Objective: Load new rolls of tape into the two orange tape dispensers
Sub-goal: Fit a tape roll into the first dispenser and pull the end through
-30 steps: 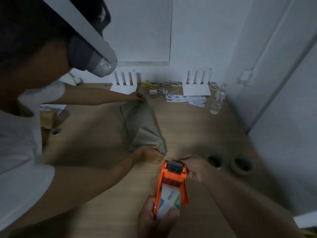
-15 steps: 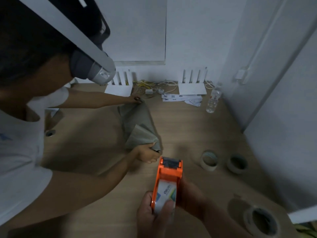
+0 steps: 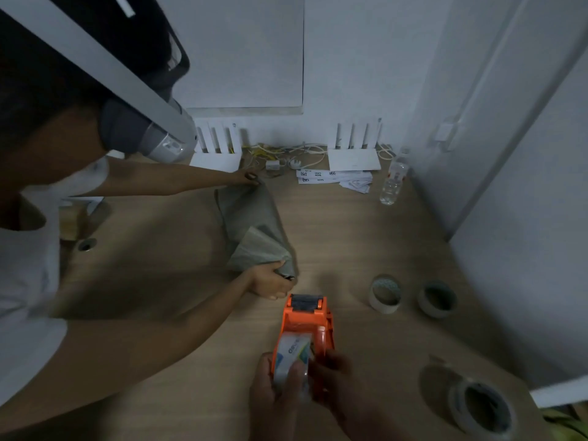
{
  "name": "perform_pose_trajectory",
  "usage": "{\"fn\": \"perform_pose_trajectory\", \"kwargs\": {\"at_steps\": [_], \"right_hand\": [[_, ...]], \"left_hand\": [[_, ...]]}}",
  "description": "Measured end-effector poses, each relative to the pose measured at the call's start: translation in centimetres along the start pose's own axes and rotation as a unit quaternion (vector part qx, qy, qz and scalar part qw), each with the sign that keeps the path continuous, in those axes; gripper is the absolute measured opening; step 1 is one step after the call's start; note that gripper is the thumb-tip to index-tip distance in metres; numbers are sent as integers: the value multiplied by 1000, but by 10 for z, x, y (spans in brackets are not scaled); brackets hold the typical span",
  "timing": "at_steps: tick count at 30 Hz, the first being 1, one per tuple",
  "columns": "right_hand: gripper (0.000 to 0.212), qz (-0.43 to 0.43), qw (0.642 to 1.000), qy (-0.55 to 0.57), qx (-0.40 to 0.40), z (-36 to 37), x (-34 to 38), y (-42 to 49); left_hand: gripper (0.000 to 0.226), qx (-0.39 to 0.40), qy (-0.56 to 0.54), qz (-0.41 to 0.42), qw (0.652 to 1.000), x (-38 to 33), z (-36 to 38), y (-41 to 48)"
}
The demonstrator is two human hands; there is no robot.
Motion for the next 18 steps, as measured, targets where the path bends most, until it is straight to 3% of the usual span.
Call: {"fn": "perform_pose_trajectory", "kwargs": {"at_steps": [2,4,6,7,9,10,11,13,14,15,16,18], "right_hand": [[17,-8,999,26,-25,1,-9,8],[41,-19,998,14,-58,-1,-17,16],[64,-55,991,-51,-111,-8,-24,22],[63,-67,983,-122,-121,-10,-27,22],[45,-69,956,-261,-110,-9,-34,20],[37,-74,944,-297,-119,-10,-39,23],[32,-80,933,-324,-135,-9,-41,25],[34,-111,896,-405,-141,-5,-43,29],[38,-126,875,-447,-138,-1,-44,29],[41,-133,858,-477,-134,5,-43,28],[43,-141,845,-499,-131,10,-44,29],[46,-151,827,-527,-127,18,-45,30]], "left_hand": [[68,10,16,-9,1000,13,-5,7],[70,32,28,-54,998,21,-15,4],[74,42,49,-49,997,13,-22,5],[86,55,63,-26,996,0,-16,17],[105,190,97,-6,977,-36,1,79],[115,250,107,-51,961,-25,13,121],[127,299,101,-130,940,-9,30,185],[107,435,-3,-360,825,29,52,299],[92,491,-55,-404,770,64,58,343],[86,511,-99,-431,737,91,58,372],[89,485,-109,-431,753,124,46,378],[112,358,-26,-376,854,174,14,303]]}}
Point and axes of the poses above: each hand's wrist, its own y-axis towards the middle knuckle, its own z-axis out of the palm, x = y × z, the point moved 2 cm from there along y, towards the middle knuckle, and after that the axes turned 10 degrees about -x, right-handed, at the moved point
